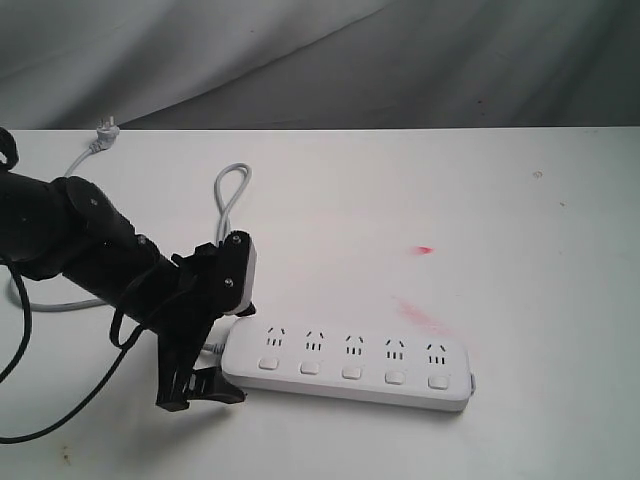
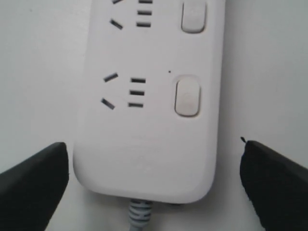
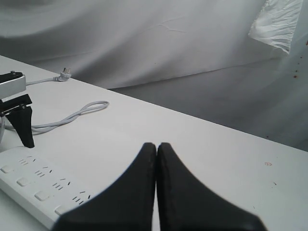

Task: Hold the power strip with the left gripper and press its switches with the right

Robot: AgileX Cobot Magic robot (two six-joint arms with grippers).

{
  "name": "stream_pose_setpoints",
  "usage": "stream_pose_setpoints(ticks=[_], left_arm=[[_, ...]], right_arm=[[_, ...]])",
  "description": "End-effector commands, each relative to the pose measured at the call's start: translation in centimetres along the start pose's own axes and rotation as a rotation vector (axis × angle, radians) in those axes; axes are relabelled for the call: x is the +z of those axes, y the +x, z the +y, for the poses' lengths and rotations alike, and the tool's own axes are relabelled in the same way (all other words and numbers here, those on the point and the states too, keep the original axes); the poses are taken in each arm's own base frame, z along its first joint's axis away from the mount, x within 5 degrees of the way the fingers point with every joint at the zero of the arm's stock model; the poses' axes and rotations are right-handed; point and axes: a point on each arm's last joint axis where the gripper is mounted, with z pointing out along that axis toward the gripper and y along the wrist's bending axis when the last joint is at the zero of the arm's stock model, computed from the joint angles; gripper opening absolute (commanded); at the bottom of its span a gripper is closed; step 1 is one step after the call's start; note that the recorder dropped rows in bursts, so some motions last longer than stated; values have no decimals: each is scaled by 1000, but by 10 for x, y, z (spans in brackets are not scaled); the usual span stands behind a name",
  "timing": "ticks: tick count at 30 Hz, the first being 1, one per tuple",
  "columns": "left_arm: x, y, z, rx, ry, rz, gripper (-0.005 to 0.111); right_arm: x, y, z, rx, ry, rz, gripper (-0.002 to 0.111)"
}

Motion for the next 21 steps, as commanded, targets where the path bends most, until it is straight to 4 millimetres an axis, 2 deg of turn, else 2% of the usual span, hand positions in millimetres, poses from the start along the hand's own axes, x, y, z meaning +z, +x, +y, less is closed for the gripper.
stream_pose_setpoints(ticks=[1, 8, 14, 21], left_arm=[[2, -3, 2, -23, -11, -23, 90], [2, -3, 2, -23, -11, -23, 81], [2, -3, 2, -20, -10, -21, 81], [2, -3, 1, -22, -6, -22, 76]], right_arm=[[0, 0, 0, 5, 8, -11, 0], [0, 0, 0, 5, 8, -11, 0], [0, 0, 0, 5, 8, -11, 0], [0, 0, 0, 5, 8, -11, 0]])
